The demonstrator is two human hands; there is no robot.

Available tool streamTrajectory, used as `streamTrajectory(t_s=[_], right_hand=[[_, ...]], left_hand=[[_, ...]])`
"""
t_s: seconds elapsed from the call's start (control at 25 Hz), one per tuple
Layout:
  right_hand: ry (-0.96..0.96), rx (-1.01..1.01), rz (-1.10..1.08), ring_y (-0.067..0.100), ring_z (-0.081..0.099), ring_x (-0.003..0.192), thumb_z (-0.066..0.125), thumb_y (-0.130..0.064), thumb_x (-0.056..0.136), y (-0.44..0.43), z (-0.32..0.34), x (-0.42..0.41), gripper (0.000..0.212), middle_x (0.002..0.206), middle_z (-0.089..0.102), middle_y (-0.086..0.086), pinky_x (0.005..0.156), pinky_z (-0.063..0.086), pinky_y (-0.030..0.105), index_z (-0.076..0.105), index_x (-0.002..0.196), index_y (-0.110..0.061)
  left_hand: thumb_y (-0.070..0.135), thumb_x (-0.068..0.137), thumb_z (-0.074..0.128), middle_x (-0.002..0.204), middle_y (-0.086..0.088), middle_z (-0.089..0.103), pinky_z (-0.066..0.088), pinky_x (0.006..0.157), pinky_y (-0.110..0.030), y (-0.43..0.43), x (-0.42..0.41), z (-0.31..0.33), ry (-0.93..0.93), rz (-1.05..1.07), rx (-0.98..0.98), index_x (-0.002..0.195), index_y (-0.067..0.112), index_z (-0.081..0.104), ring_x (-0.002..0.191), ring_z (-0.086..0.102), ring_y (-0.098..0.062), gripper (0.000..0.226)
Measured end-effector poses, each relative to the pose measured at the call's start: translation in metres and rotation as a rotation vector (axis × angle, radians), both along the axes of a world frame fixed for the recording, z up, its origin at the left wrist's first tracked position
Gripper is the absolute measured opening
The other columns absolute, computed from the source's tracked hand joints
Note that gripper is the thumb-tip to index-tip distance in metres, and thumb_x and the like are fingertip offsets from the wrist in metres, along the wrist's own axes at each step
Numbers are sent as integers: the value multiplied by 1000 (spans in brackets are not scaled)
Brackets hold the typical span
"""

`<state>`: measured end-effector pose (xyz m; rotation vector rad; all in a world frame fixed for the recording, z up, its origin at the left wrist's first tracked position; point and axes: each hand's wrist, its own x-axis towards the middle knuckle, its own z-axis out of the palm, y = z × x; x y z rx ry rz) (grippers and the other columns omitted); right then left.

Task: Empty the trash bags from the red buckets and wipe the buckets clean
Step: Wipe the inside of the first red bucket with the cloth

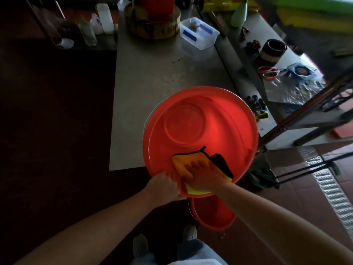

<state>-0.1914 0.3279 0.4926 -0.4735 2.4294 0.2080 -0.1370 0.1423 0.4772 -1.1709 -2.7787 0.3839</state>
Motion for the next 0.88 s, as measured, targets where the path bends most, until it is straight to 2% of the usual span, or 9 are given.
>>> streamTrajectory(t_s=[0.12,0.2,0.28,0.48,0.6,0.68,0.8,0.84,0.88], right_hand=[[92,178,57,26,12,154,18,-64,99,25,13,-13,65,167,19,0,120,4,56,25,157,-36],[131,283,38,29,6,155,17,-61,99,35,22,-16,66,168,15,5,120,-4,59,26,158,-31],[110,256,-5,30,3,155,17,-61,100,30,30,-7,67,169,13,5,119,-7,61,24,159,-30],[33,85,-36,27,13,152,16,-65,99,12,31,22,66,165,21,-2,119,4,58,26,156,-34],[7,66,-65,26,9,153,17,-64,99,10,23,13,65,166,17,-3,120,3,57,24,157,-34],[13,24,-63,28,10,153,20,-62,100,9,12,2,65,167,17,0,120,2,57,25,157,-32],[40,-79,-55,33,20,150,27,-60,99,12,-15,-27,66,162,29,10,120,4,56,37,154,-23],[60,-77,-57,34,30,147,30,-60,98,10,-25,-37,64,157,39,11,119,11,57,46,149,-24],[95,-46,-38,34,46,137,33,-60,96,8,-40,-48,59,145,54,11,115,26,61,59,138,-27]], left_hand=[[75,83,52,62,-6,64,46,58,-27,6,-1,6,-5,14,25,60,17,65,56,61,-23,64],[77,76,60,59,-5,63,45,56,-26,11,0,12,-23,58,37,58,18,65,53,60,-22,62],[78,72,63,57,-3,62,44,56,-25,15,-1,16,-44,81,50,56,19,66,52,60,-21,61],[78,72,62,58,-3,62,43,55,-27,12,-1,16,-50,87,47,55,19,65,52,59,-21,61],[76,74,64,56,-3,62,42,56,-26,14,2,12,-32,76,69,51,17,62,53,59,-21,63],[73,79,57,58,-4,62,43,57,-27,17,2,6,-18,59,95,53,17,62,54,60,-22,62],[69,88,38,65,-8,66,49,60,-27,16,4,-3,8,41,110,65,14,67,59,63,-25,66],[69,91,33,69,-11,68,52,64,-30,15,4,-8,1,36,108,70,12,67,63,65,-27,69],[68,94,31,74,-13,70,54,68,-34,15,6,-14,-8,33,98,74,10,68,69,67,-29,72]])
